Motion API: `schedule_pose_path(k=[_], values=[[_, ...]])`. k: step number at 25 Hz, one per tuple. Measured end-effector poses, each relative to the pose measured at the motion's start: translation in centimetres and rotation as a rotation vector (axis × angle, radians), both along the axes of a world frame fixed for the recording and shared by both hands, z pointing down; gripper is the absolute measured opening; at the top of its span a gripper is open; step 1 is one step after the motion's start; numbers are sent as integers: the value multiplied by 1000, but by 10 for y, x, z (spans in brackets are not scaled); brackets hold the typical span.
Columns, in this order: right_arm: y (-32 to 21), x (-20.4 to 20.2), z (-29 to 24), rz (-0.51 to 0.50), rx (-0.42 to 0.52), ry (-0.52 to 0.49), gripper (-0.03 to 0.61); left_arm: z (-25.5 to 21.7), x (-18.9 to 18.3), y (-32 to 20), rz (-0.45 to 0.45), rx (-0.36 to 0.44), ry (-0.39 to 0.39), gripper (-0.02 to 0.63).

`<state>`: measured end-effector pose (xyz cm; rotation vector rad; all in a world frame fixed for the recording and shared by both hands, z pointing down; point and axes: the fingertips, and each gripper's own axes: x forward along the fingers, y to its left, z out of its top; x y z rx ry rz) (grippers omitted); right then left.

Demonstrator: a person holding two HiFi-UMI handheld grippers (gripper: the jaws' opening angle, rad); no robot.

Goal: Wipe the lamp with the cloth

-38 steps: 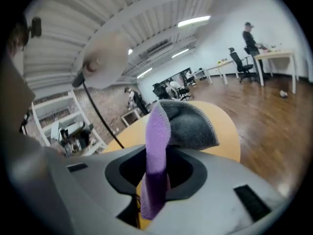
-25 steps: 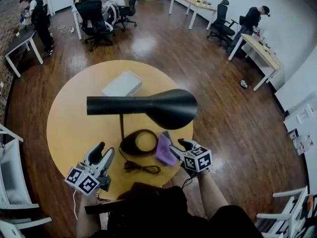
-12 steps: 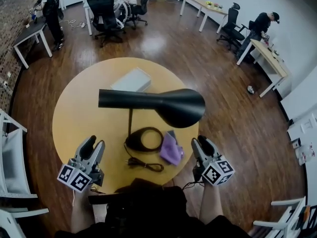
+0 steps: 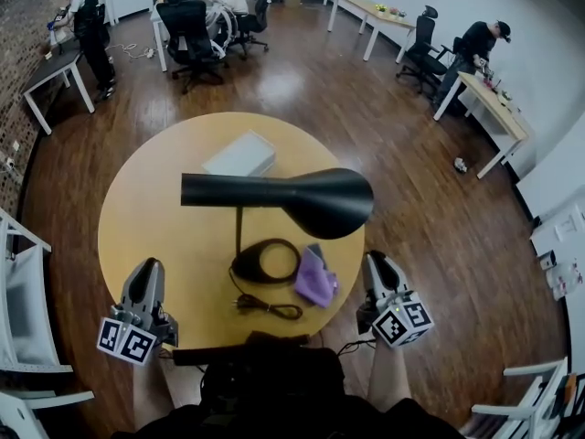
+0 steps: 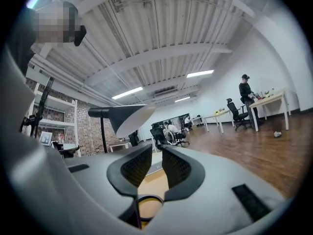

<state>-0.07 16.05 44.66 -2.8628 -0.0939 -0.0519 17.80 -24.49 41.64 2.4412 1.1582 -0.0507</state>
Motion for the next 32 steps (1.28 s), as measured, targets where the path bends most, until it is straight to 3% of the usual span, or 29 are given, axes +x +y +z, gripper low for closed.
schedule_pose_path(k=[2,4,13,32], values=[[0,1,-3,12,-7,1,60,-5,3,5,4,-3,11,37],[2,-2,-5,30,-14,9,5,-8,4,10,13,0,19,37],[8,-12,0,70,-31,-16,2,6,5,11,32,18,-12,37],[-5,2,-11,-14,-44,-20,2,3,9,3,22,4,-31,37]])
